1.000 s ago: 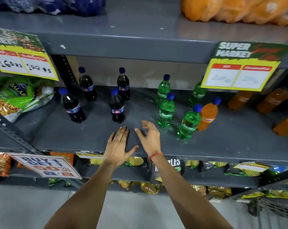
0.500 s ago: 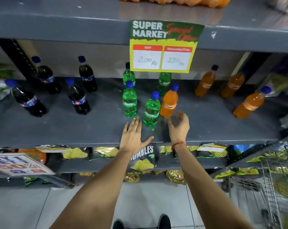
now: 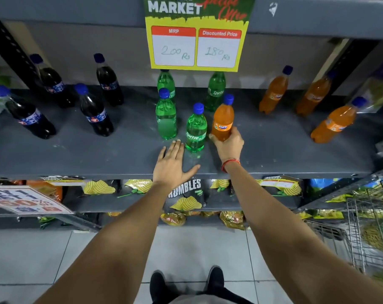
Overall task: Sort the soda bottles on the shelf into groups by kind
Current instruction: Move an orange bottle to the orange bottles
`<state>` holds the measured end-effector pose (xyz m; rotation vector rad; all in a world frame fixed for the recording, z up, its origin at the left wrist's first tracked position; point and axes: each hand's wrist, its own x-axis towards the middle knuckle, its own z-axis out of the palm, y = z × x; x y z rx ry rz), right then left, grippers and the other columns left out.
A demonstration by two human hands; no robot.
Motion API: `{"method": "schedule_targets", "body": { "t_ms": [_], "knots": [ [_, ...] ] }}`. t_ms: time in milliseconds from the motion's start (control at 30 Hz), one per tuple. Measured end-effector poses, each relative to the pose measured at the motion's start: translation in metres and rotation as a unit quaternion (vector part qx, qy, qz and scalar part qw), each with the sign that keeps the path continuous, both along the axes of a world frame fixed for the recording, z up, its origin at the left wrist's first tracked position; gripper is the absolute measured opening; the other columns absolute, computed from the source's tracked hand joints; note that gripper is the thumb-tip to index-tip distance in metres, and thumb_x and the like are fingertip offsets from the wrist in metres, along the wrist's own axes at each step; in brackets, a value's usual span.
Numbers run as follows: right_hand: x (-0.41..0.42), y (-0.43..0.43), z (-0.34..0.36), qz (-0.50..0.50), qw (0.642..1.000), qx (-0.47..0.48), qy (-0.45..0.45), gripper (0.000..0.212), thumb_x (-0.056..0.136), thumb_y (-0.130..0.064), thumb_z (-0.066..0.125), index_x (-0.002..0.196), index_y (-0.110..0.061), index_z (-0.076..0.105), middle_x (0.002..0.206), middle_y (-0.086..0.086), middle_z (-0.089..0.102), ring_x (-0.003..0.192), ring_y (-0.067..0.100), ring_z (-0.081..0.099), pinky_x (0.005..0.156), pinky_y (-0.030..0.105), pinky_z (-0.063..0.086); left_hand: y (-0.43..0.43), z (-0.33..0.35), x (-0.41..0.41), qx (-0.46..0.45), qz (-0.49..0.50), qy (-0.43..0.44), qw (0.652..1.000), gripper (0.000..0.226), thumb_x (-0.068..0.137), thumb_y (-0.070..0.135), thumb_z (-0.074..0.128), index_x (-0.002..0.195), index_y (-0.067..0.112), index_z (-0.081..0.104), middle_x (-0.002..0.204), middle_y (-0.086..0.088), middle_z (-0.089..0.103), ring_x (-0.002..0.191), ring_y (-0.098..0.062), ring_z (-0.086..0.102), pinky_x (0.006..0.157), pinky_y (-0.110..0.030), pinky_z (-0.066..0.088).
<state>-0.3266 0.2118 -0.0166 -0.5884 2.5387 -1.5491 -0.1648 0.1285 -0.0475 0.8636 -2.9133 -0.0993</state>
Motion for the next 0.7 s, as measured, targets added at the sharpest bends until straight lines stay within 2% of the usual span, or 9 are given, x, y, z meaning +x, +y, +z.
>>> {"method": "schedule_targets", "body": {
  "t_ms": [133, 300, 500, 700],
  "knots": [
    [-0.014, 0.027, -0.002, -0.011, 1.000, 0.003, 0.023, 0.043, 0.067, -0.025, 0.082, 0.096, -0.004, 0.059, 0.099, 0.017, 0.069, 0.091, 0.030, 0.063, 0.077, 0.027, 0.043, 0.000, 0.000, 0.001, 0.003, 0.000, 0.000, 1.000, 0.096, 0.080, 0.074, 0.014, 0.139, 0.000, 0.033, 0.149, -0.014, 0.032, 0.138, -0.024, 0.026, 0.112, -0.044, 0.021],
    [-0.054, 0.066, 0.007, -0.045, 0.999, 0.019, 0.020, 0.044, 0.068, -0.025, 0.082, 0.100, -0.004, 0.060, 0.103, 0.018, 0.069, 0.095, 0.032, 0.063, 0.087, 0.039, 0.050, 0.000, -0.003, 0.003, 0.008, -0.005, 0.000, 1.000, 0.099, 0.081, 0.076, 0.010, 0.136, -0.002, 0.039, 0.145, -0.016, 0.039, 0.134, -0.026, 0.033, 0.109, -0.045, 0.026],
    [-0.104, 0.100, 0.019, -0.080, 0.996, 0.040, 0.004, 0.044, 0.071, -0.026, 0.080, 0.102, -0.002, 0.059, 0.106, 0.022, 0.067, 0.098, 0.036, 0.062, 0.089, 0.042, 0.049, 0.000, -0.003, 0.002, 0.009, -0.005, 0.016, 1.000, 0.097, 0.083, 0.075, 0.014, 0.130, -0.003, 0.047, 0.138, -0.017, 0.048, 0.129, -0.027, 0.042, 0.107, -0.045, 0.029],
    [-0.125, 0.112, 0.014, -0.042, 0.998, 0.032, -0.025, 0.048, 0.074, -0.022, 0.078, 0.112, -0.003, 0.055, 0.116, 0.022, 0.063, 0.107, 0.036, 0.059, 0.096, 0.043, 0.045, 0.003, -0.002, -0.001, -0.001, 0.002, 0.018, 1.000, 0.096, 0.084, 0.074, 0.015, 0.128, -0.004, 0.049, 0.136, -0.017, 0.049, 0.128, -0.027, 0.043, 0.105, -0.046, 0.030]
  ]
}}
